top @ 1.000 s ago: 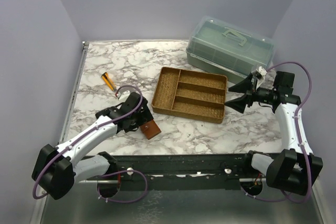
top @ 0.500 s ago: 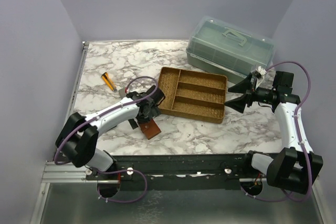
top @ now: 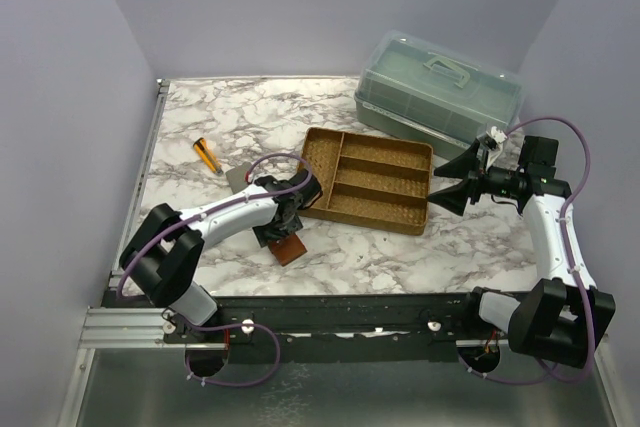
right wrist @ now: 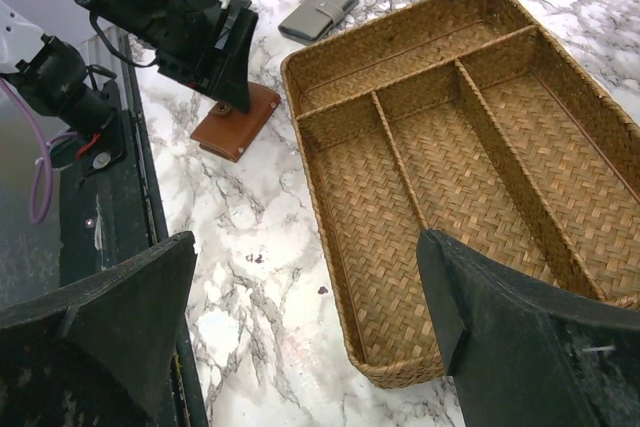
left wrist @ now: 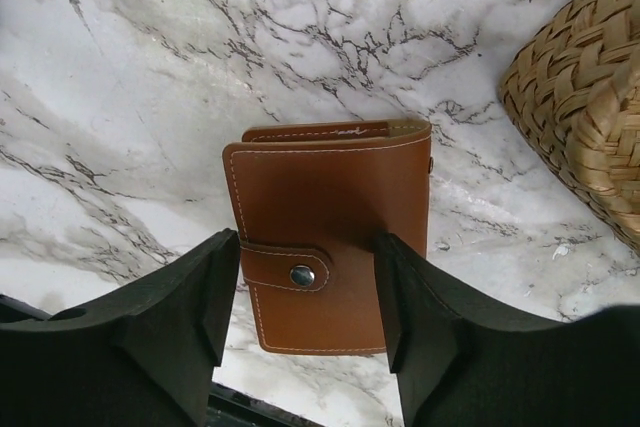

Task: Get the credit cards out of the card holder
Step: Open the card holder at the corner of the board.

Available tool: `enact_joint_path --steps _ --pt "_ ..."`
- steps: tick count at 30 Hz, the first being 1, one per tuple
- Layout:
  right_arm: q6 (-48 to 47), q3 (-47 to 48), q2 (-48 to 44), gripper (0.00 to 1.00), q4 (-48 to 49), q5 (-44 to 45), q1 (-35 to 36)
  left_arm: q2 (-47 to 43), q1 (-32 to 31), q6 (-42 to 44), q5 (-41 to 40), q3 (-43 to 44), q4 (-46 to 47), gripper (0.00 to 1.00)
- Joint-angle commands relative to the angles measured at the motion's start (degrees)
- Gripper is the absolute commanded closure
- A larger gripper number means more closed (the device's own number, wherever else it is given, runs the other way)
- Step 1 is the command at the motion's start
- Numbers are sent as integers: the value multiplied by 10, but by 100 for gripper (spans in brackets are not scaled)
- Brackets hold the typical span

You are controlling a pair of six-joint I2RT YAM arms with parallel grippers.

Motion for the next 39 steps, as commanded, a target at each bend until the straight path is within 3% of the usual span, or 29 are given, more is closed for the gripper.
enact_joint_path --steps 1,6,9,18,34,37,39 --pt "0 -2 4 0 5 2 3 10 -2 10 -19 -5 4 39" --pt "0 -3 2 0 5 2 2 16 -2 14 -2 -12 10 56" --pt "1 -3 3 0 5 0 3 -1 -2 13 8 -28 10 57" --pt "2 -3 3 0 5 -4 3 -64 -2 10 21 -42 -20 55" --pt "4 -4 -2 0 7 -5 3 -50 -3 10 65 -55 -5 50" --pt "3 -4 -3 0 7 -5 4 -44 -2 -9 58 -61 -2 37" --pt "3 -4 -3 0 6 -6 3 -39 -2 -20 46 -64 -4 35"
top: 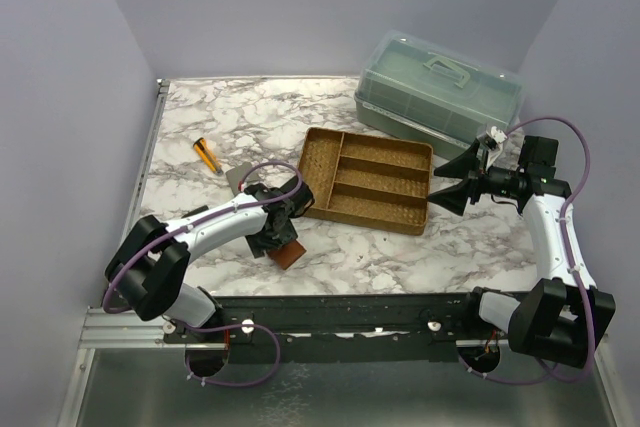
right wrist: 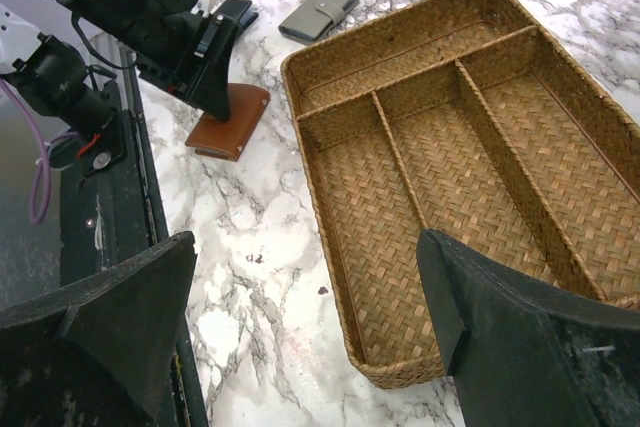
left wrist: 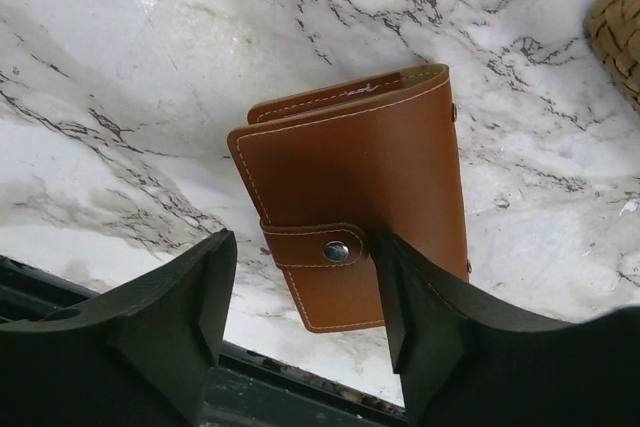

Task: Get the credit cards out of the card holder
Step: Open the card holder at the corner of the board.

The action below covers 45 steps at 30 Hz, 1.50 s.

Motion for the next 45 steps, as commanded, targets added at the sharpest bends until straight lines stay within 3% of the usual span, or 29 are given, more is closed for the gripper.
enact_joint_path --steps 1,5,9,11,17,28,35,45 --pt "3 -4 -4 0 5 -6 4 15 -3 -31 -3 -15 1 35" --pt "2 -4 -4 0 5 -6 4 26 -3 -37 -9 -22 5 41" --pt "1 -5 -4 0 4 -5 6 17 -3 -38 -15 -30 9 63" --pt "1 -4 -4 0 4 -5 7 10 -3 -39 -17 -33 10 67" --pt "1 -4 -5 0 3 -5 8 3 -3 -31 -11 -36 17 100" --pt "-2 -9 8 0 -7 -23 43 -58 -3 59 3 -3 20 100" --pt "-12 -3 48 0 -1 16 194 -124 -3 175 61 -2 73 100" --pt "46 26 139 0 73 69 380 -232 -3 266 161 -19 196 100"
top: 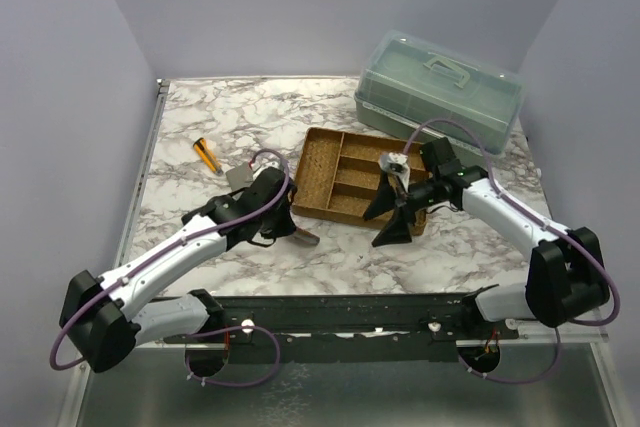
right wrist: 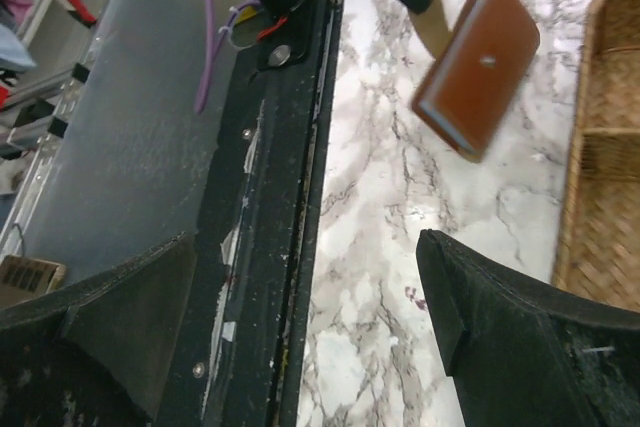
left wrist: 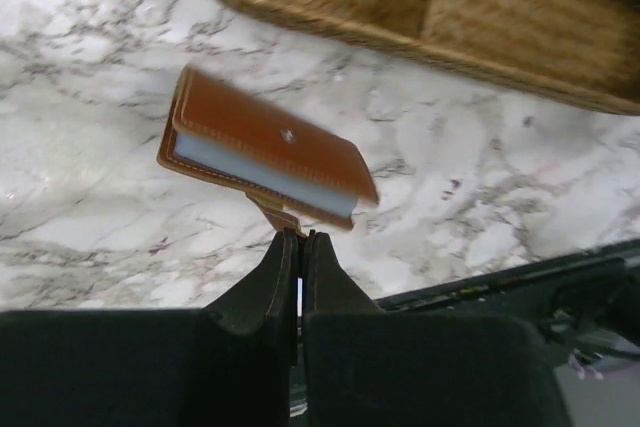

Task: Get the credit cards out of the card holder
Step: Open the card holder at the corner of the board.

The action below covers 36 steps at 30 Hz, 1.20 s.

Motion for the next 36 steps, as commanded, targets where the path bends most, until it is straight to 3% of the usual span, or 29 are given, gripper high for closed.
enact_joint_path --steps 1,8,15,20,28,36 --pt "28 36 36 0 45 43 56 -60 0 56 64 -3 96 100" --pt "78 82 80 0 118 154 146 -71 0 47 109 -36 163 100" --pt "108 65 126 0 153 136 195 -108 0 74 160 -79 178 100" --pt "123 36 124 0 183 138 201 -145 0 28 144 -116 98 100" --pt "106 53 154 3 178 166 221 -190 0 -159 195 -198 41 100" --pt "124 75 173 4 196 257 252 -172 0 -187 177 -196 -41 100"
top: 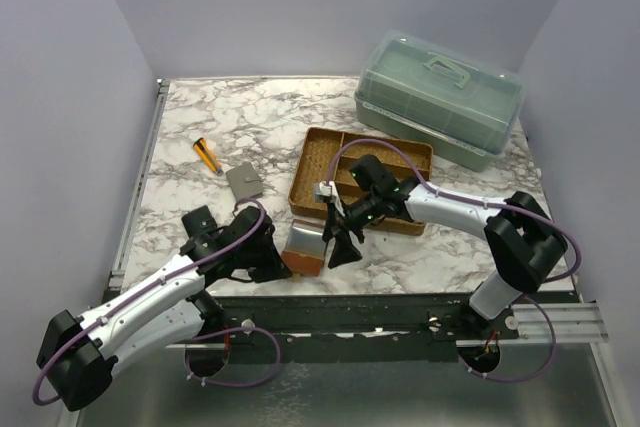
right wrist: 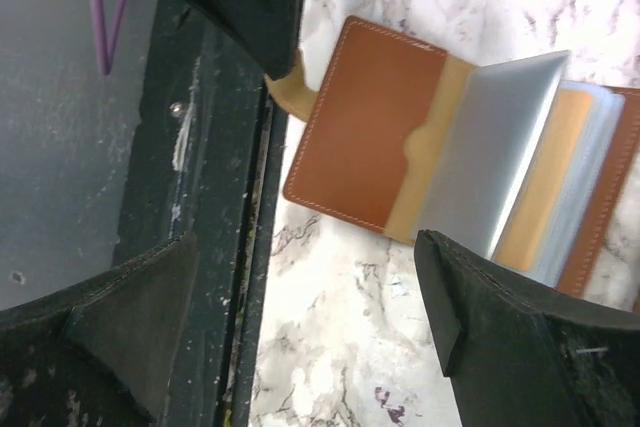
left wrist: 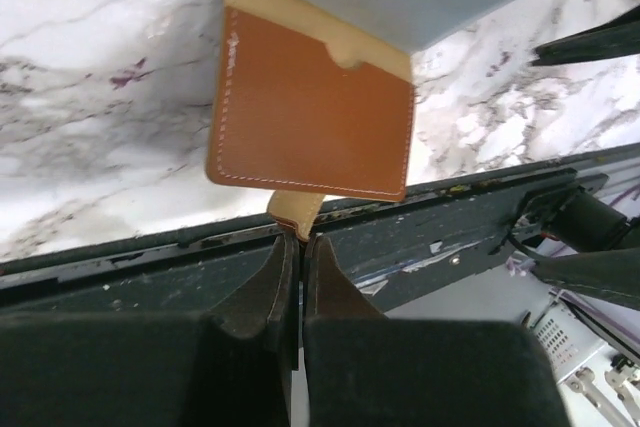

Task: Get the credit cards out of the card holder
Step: Open the card holder at the corner of the board.

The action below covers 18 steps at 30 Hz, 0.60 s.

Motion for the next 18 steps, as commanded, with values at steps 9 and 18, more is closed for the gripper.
enact_joint_path --steps 9,18 --pt "44 90 72 16 7 155 20 56 0 -31 -27 18 -93 100" --pt "77 112 122 30 -2 167 48 43 0 -36 -39 15 -91 100"
